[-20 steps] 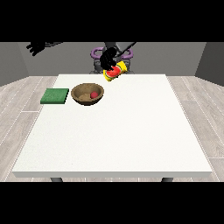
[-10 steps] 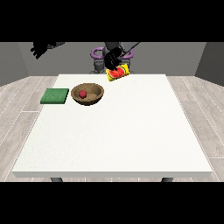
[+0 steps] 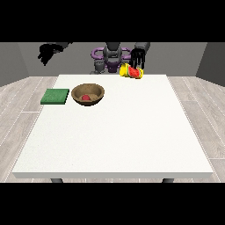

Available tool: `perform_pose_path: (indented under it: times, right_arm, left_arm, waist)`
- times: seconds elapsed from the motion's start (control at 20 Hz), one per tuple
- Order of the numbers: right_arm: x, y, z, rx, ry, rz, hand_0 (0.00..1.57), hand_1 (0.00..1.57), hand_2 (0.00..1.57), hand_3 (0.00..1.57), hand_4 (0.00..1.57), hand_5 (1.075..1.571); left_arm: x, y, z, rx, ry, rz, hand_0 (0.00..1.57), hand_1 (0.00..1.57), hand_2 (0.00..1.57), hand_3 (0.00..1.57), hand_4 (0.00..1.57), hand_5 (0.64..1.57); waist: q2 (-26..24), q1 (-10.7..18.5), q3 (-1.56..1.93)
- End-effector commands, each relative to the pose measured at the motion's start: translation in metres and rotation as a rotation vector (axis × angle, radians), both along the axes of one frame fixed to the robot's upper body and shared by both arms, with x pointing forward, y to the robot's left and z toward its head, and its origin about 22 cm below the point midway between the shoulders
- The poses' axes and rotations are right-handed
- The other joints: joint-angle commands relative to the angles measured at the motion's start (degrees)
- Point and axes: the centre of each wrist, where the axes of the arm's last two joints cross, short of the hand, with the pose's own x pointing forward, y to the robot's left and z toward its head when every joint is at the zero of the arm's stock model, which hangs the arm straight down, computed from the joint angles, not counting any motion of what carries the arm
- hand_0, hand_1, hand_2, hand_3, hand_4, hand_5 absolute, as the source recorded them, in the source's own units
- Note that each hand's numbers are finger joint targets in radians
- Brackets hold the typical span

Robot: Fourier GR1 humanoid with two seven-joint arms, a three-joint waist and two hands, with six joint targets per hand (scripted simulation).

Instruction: Pick the cup and pour the ball into the bowl, then pick the bowl and place it on the pad

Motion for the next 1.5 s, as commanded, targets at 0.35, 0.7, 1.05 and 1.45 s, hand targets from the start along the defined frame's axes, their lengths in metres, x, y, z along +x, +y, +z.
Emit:
perform_pose_path:
  times: [0.35, 0.7, 1.05, 1.45]
  right_arm:
    - [0.03, 0.045, 0.021, 0.022, -0.15, 0.068, 0.0, 0.0, 0.0, 0.26, 0.58, 1.566]
    - [0.036, 0.065, 0.004, 0.04, -0.178, -0.068, 0.0, 0.0, 0.0, 0.0, 0.5, 1.567]
    - [0.031, 0.06, -0.056, 0.018, -0.099, -0.057, 0.0, 0.0, 0.0, 0.0, 0.47, 1.57]
    - [0.027, 0.043, -0.091, 0.045, -0.048, -0.095, 0.0, 0.0, 0.0, 0.0, 0.37, 1.571]
  left_arm:
    - [-0.055, 0.013, -0.015, -1.085, 0.193, -0.034, 0.0, 0.0, 0.0, 0.0, 0.87, 1.477]
    - [-0.08, 0.027, -0.033, -1.254, 0.255, -0.336, 0.0, 0.0, 0.0, 0.0, 0.9, 1.449]
    - [-0.087, 0.055, -0.033, -1.267, 0.266, -0.319, 0.0, 0.0, 0.0, 0.0, 0.92, 1.439]
    - [-0.098, 0.046, -0.007, -1.253, 0.269, -0.363, 0.0, 0.0, 0.0, 0.0, 0.95, 1.429]
  waist:
    - [13.31, -1.07, -0.63]
    - [16.99, 5.38, 0.16]
    - [14.39, 3.23, 0.25]
    - [14.64, 5.41, 0.28]
